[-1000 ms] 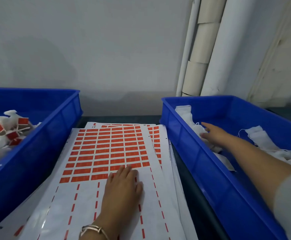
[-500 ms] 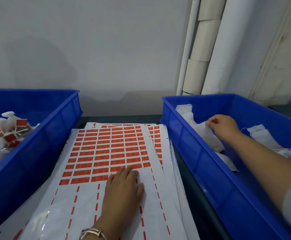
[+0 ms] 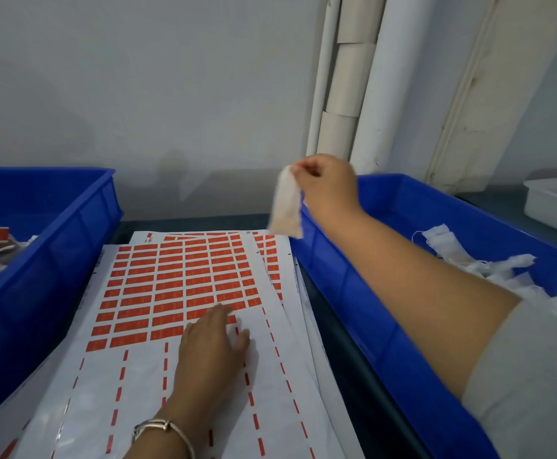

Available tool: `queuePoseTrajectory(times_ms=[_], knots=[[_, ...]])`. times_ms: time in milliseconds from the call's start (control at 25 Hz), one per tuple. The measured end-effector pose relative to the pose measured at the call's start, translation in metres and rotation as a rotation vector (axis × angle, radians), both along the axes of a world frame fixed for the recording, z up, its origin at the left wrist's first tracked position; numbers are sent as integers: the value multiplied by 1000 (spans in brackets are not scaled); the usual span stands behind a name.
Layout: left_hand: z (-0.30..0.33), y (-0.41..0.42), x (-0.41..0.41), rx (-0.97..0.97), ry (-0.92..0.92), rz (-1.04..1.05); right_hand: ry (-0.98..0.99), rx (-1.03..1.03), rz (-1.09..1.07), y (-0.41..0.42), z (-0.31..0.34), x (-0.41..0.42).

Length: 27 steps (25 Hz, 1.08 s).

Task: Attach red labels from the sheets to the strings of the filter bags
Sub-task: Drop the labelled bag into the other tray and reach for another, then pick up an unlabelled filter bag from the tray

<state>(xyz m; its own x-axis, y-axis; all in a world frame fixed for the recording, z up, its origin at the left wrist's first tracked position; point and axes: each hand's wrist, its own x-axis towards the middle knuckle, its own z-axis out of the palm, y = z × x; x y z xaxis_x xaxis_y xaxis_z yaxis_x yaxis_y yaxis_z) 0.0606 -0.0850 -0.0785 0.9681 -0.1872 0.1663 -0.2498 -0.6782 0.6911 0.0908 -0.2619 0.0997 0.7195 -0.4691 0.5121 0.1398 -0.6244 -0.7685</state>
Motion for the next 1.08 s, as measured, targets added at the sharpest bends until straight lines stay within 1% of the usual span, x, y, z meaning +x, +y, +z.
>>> queuePoseTrajectory(times_ms=[40, 120, 200, 240, 320, 400, 520, 760, 880, 960, 1080], knots=[[6, 1, 1, -154, 53, 45, 15, 25, 48, 17, -6, -2], [17, 7, 4, -401, 85, 122, 61, 96, 145, 51, -26, -8], [27, 13, 2, -599, 41, 186, 160, 183, 243, 81, -58, -18], [29, 15, 0, -648, 9, 217, 228, 221, 283, 94, -75, -24], [31, 14, -3, -626, -50, 222, 315, 305, 335, 108, -107, -38], [29, 9, -4, -570, -59, 153, 297, 431, 360, 107, -125, -49], [27, 9, -4, -514, -7, 43, 240, 572, 356, 97, -132, -57], [31, 6, -5, -520, 31, -66, 99, 717, 313, 83, -132, -56], [33, 3, -8, -541, 61, -119, 67, 720, 276, 79, -135, -54], [34, 2, -8, -560, 129, -139, 46, 725, 248, 74, -136, -54], [35, 4, -7, -503, 254, -170, -22, 781, 220, 65, -132, -54]])
